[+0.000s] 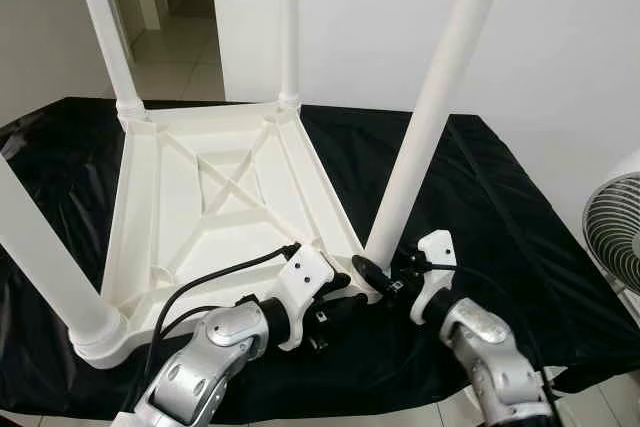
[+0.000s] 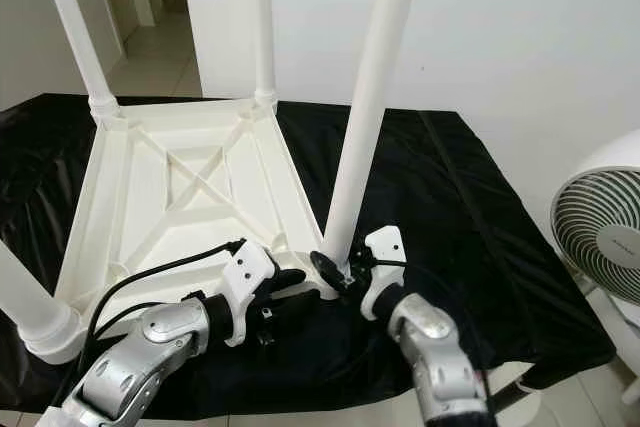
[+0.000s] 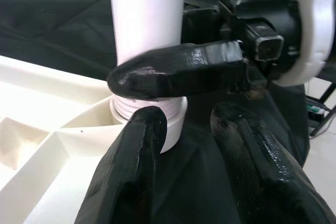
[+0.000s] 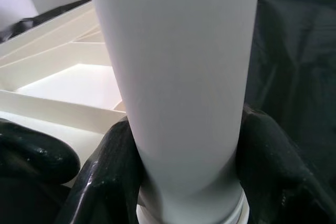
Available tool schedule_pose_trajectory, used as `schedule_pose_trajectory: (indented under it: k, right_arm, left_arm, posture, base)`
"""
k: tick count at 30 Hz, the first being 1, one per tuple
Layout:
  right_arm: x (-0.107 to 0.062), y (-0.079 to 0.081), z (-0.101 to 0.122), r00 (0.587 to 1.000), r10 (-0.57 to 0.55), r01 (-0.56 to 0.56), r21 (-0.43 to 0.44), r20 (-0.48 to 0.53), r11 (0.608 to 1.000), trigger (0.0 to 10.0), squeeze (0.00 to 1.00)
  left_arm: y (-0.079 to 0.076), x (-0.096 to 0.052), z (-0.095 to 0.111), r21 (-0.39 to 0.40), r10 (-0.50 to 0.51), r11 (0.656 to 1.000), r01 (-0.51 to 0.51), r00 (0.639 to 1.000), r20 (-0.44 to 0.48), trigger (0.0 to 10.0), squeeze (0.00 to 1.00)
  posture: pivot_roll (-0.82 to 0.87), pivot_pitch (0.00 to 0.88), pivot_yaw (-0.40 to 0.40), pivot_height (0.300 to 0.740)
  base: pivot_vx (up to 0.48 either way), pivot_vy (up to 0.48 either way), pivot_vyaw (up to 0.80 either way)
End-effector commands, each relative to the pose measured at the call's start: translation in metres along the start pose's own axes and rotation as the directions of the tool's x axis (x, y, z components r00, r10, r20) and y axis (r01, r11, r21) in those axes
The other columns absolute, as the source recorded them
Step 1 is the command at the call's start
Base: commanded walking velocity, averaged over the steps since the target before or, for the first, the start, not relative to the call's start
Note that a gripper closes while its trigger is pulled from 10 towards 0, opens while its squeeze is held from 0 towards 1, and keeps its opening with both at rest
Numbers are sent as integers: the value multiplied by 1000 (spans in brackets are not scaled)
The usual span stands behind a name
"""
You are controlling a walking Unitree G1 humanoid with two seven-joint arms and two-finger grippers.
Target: Building children table
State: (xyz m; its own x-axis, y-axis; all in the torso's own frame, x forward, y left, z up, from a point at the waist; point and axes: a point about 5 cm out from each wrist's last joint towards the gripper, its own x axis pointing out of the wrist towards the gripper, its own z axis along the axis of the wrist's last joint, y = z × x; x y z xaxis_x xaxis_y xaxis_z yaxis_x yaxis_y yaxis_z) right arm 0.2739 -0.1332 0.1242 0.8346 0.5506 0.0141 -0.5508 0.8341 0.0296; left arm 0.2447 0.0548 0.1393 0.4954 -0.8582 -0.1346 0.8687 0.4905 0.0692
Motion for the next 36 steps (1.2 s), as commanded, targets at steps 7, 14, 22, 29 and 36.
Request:
schedule_pose_trajectory:
  k: [7, 14, 22, 29, 36]
  right_arm:
    - [-5, 13, 5, 932, -361, 361, 87, -9, 929, 0, 0]
    - [-7, 15, 6, 945, -325, 327, 49, -37, 944, 4039, 0]
    - [-4, 10, 19, 980, -200, 200, 39, 10, 979, 10000, 1000]
    - [-8, -31, 50, 999, 47, -48, -92, -10, 995, 10000, 0]
    - [-12, -46, 39, 961, 226, -254, -187, -158, 949, 10000, 0]
  left_arm:
    - [-5, -1, -3, -20, -37, 999, 37, 999, -10, 10000, 0]
    - [-6, 1, -2, -20, -52, 998, 52, 999, -13, 10000, 0]
    - [-5, -1, -3, -17, -47, 999, 47, 999, -19, 10000, 0]
    - [-3, -1, -2, -11, -35, 999, 35, 999, -16, 10000, 0]
    - [1, -2, -2, 3, -27, 1000, 27, 999, -19, 10000, 0]
  posture:
    - [-26, 50, -43, 740]
    - [-31, 48, -39, 740]
    - [-23, 39, -47, 740]
    - [-15, 26, -54, 740]
    - [-3, 8, -54, 740]
  base:
    - [0, 0, 0]
    - [0, 0, 0]
    - [0, 0, 0]
    - [0, 0, 0]
    - [0, 0, 0]
